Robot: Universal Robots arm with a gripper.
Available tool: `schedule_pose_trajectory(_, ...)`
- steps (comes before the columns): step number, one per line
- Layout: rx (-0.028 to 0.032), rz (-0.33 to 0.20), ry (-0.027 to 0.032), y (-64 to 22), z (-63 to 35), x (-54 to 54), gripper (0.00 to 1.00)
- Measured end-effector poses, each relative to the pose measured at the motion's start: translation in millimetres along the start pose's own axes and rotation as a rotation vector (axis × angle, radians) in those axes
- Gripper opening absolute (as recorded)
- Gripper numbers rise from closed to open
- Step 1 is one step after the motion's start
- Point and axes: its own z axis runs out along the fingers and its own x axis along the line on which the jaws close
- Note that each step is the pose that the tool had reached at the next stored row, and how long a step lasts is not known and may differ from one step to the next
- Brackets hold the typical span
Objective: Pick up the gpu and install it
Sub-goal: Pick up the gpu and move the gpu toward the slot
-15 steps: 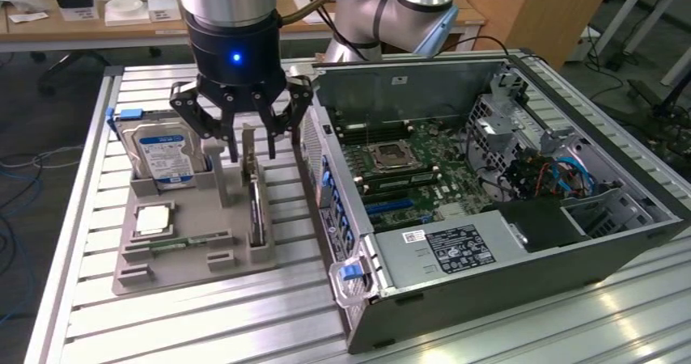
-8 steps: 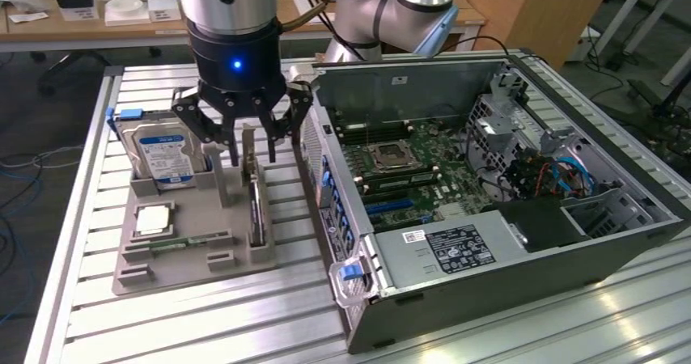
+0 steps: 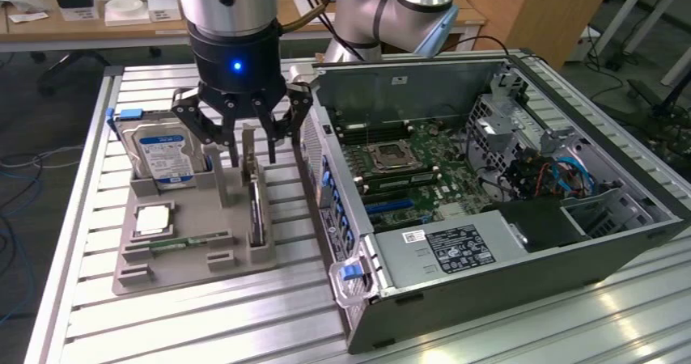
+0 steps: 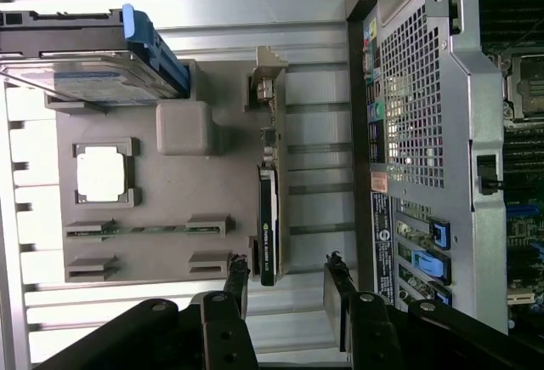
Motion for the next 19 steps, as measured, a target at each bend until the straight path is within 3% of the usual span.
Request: schedule_pose_trajectory(19, -0.0002, 0.0, -0.0002, -0.4, 8.6, 0.2, 0.49)
